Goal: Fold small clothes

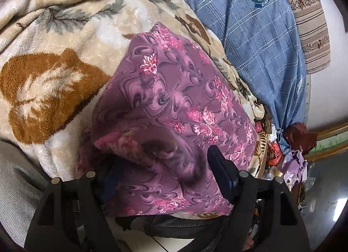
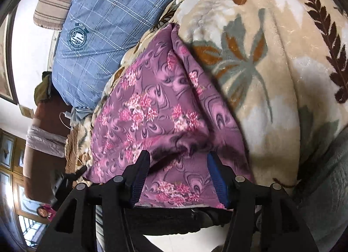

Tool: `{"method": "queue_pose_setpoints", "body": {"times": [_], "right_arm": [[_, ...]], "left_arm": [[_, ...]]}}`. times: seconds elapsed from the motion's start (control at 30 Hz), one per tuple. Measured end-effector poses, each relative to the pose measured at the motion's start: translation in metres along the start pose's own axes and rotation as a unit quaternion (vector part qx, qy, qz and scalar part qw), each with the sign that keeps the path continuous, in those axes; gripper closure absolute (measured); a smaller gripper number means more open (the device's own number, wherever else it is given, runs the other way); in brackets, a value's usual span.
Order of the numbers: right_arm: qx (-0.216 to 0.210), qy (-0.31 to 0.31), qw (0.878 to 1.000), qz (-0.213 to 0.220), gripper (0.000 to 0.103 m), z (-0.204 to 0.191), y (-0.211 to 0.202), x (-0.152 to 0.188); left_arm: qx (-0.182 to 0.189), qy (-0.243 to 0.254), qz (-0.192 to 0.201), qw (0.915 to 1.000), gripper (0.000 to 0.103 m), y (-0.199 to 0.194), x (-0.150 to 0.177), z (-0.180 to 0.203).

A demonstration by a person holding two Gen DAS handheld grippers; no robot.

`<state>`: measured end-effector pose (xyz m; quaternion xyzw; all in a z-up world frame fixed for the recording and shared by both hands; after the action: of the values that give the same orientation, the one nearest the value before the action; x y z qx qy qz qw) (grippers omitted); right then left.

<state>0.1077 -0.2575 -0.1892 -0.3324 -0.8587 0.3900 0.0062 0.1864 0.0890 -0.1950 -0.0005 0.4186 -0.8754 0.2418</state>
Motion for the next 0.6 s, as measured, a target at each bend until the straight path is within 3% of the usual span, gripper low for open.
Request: {"method": "queue_pose_setpoints", "body": {"times": [0.13,0.17,0.2,0.23,0.27,0.33,0.43,0.53,0.6], "right_arm": [[-0.004,0.020,1.000,0.004,0.046,0.002,0.010,-0.012],[0.004,0.022,1.000,0.003,0.047,0.004,0.014,-0.015],[0.023,0.024,0.999,-0.001,0.058,0.007,0.019,-0.017],[0.035,0.026,0.999,-0.002,0.079,0.010,0.019,-0.018],[0.038,0.024,0.999,0.002,0.087,0.010,0.016,-0.019],[0.036,0.010,0.999,0.019,0.098,0.006,0.001,-0.025],[0.037,-0.045,0.997,0.041,0.101,-0.013,-0.031,-0.033],[0.069,-0.089,0.992,0.056,0.102,-0.015,-0.046,-0.032],[0.090,-0.093,0.991,0.040,0.102,-0.005,-0.035,-0.026]], "left_arm": [[-0.013,-0.013,0.015,0.9997,0.030,0.004,-0.009,-0.005],[-0.022,-0.014,0.014,0.9996,0.046,0.007,-0.010,-0.009],[-0.033,-0.016,0.005,0.9993,0.058,0.011,-0.009,-0.012],[-0.027,-0.016,-0.006,0.9995,0.083,0.014,-0.005,-0.012],[-0.016,-0.009,-0.013,0.9997,0.096,0.014,0.000,-0.009],[-0.023,0.012,-0.001,0.9997,0.096,0.002,0.009,-0.002],[-0.009,0.067,0.006,0.9977,0.097,-0.016,0.026,0.016],[-0.064,0.096,-0.026,0.9930,0.096,0.002,0.042,0.001],[-0.085,0.077,-0.040,0.9926,0.095,0.017,0.042,-0.016]]}}
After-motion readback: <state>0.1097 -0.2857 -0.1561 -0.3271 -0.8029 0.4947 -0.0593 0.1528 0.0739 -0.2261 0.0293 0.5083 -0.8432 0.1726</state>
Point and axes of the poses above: each gripper's, at about its wrist camera, not at the fingertips, and y roughly the way its jaws point, z to its right, x to its underside, the point moved 7 cm from there along y, roughly the way its jaws point, and after that the axes turned 2 degrees about -x, right-handed, at the moved point
